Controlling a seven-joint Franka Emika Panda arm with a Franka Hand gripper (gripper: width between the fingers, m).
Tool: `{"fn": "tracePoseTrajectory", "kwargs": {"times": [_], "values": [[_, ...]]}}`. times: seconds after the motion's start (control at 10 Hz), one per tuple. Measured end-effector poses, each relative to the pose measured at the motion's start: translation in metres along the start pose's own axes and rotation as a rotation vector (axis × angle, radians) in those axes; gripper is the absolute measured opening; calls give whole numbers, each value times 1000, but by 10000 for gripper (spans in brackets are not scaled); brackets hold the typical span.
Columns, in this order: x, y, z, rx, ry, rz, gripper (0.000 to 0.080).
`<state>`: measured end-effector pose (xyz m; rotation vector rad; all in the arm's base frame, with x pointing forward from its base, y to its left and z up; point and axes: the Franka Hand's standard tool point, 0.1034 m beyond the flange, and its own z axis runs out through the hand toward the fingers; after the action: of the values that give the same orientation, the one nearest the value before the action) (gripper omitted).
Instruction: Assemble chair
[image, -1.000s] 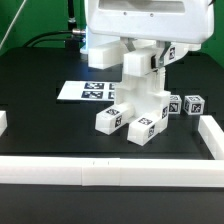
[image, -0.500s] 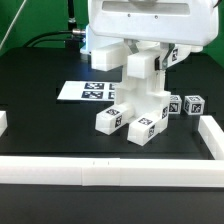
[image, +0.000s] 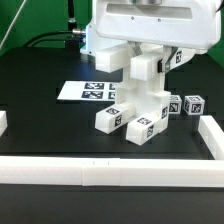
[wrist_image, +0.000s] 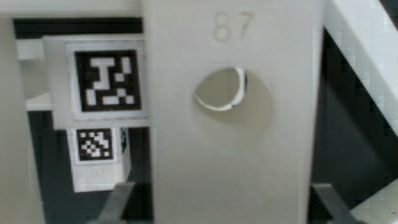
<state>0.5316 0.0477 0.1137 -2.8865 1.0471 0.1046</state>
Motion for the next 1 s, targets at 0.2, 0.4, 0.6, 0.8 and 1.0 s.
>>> {"fn": "tracePoseTrajectory", "kwargs": {"times": [0.2,0.4,0.6,0.8,1.0], "values": [[-1,0,4,-4,0,1,284],[-1,1,8,-10,-2,-1,284],[1,3,15,-15,6,-4,284],[3,3,24,-18,17,-6,284],[5,5,33,-26,19,-31,284]]}}
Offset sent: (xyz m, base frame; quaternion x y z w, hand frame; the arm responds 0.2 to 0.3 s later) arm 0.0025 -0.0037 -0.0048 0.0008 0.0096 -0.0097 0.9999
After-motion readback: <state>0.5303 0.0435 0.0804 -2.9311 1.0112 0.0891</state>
